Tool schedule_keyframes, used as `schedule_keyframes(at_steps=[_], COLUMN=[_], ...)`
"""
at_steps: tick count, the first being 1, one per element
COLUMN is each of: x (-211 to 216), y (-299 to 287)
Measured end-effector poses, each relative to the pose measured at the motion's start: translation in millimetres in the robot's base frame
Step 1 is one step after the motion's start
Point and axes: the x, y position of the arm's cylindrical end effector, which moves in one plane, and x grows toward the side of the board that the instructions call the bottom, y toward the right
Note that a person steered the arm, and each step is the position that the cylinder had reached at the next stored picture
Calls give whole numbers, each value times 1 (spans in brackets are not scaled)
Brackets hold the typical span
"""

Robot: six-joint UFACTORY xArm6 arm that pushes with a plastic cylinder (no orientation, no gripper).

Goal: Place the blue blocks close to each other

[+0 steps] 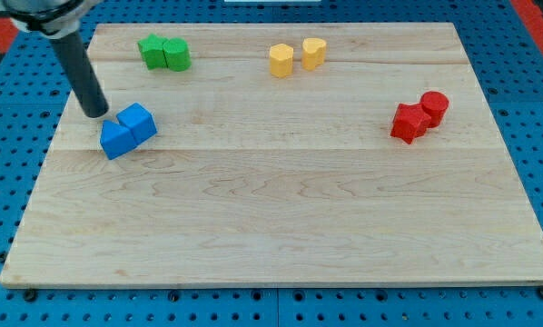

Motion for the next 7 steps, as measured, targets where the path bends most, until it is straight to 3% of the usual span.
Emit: schedule_keyframes(at_steps=[2,3,5,6,7], x=[48,49,54,54,53], y=[-14,-14,54,55,10])
